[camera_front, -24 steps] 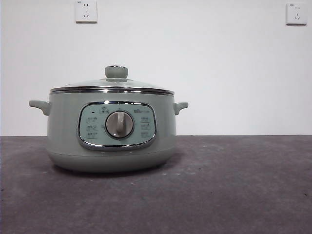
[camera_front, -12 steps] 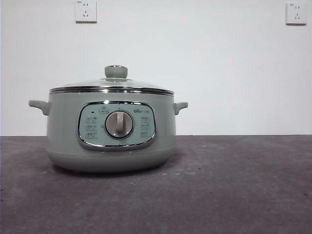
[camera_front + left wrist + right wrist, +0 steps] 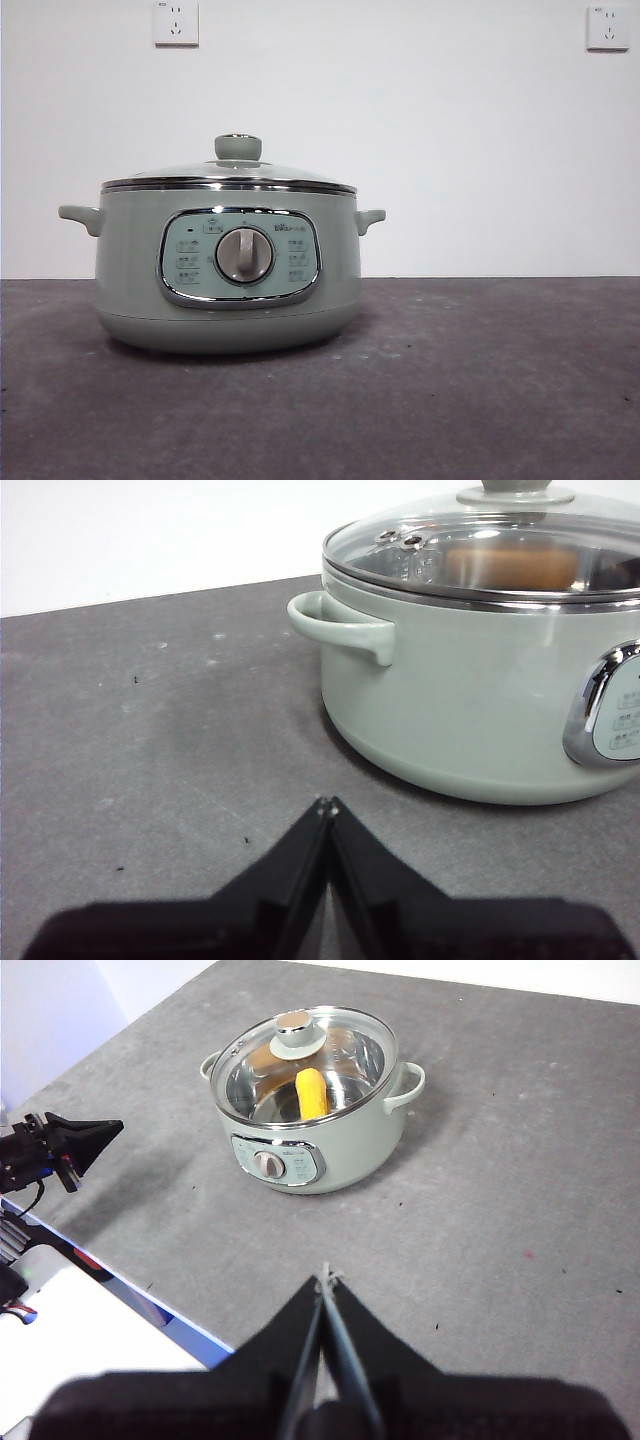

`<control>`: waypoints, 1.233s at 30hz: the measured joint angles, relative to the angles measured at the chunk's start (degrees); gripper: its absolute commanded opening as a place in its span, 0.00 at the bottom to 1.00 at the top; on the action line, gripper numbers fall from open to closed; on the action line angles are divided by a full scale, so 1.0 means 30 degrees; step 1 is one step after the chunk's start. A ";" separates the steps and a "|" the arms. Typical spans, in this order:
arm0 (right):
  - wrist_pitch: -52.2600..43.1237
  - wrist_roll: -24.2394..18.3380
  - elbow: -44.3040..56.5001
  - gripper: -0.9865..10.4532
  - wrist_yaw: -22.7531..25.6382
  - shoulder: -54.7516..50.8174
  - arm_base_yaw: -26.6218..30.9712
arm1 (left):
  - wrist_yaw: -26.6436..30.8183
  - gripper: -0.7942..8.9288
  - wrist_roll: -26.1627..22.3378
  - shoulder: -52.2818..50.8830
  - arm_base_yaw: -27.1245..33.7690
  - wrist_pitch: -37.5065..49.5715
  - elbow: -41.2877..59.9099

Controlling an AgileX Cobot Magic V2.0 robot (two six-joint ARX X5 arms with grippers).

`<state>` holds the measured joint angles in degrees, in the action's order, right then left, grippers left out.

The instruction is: Pick up the corn,open the lid,put the corn in the pot,close the lid

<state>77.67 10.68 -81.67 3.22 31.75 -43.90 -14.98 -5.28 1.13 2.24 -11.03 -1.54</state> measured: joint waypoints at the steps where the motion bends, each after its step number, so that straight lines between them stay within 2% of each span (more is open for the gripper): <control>1: 0.0000 -0.0007 0.0000 0.09 0.0000 0.0000 0.0000 | 0.0000 0.08 0.0000 0.0000 0.0000 0.0000 0.0000; 12: 0.0007 -0.0233 0.0000 0.09 0.0284 0.0000 0.0313 | 0.0000 0.08 0.0000 0.0000 0.0000 0.0000 0.0000; 15: 0.0000 -0.0984 0.0000 0.09 0.0962 0.0000 0.1902 | 0.0000 0.08 0.0000 0.0000 0.0000 0.0000 0.0000; 20: -0.0386 -0.3155 0.0627 0.09 0.0794 -0.0102 0.6433 | 0.0000 0.08 0.0000 0.0000 0.0000 0.0000 0.0000; 23: -0.3548 -0.4357 0.2106 0.09 -0.0707 -0.0605 0.9311 | 0.0000 0.08 0.0000 0.0007 0.0000 0.0000 0.0000; 26: -0.7541 -0.5034 0.4211 0.09 -0.3002 -0.1494 1.1599 | 0.0000 0.08 0.0000 0.0051 0.0000 0.0000 0.0000; 30: -1.2335 -0.5355 0.7883 0.09 -0.5748 -0.2688 1.3413 | 0.0000 0.08 0.0000 0.0051 0.0000 0.0000 0.0000; 32: -1.4498 -0.5435 1.0112 0.09 -0.6171 -0.3257 1.3894 | 0.0000 0.08 0.0000 0.0051 0.0000 0.0000 0.0000; 37: -1.8768 -0.5435 1.5657 0.09 -0.6069 -0.5049 1.4273 | 0.0000 0.08 0.0000 0.0051 0.0000 0.0000 0.0000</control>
<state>21.37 -5.63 -34.70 -14.98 16.60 -1.08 -14.98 -5.28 1.28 2.24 -11.03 -1.54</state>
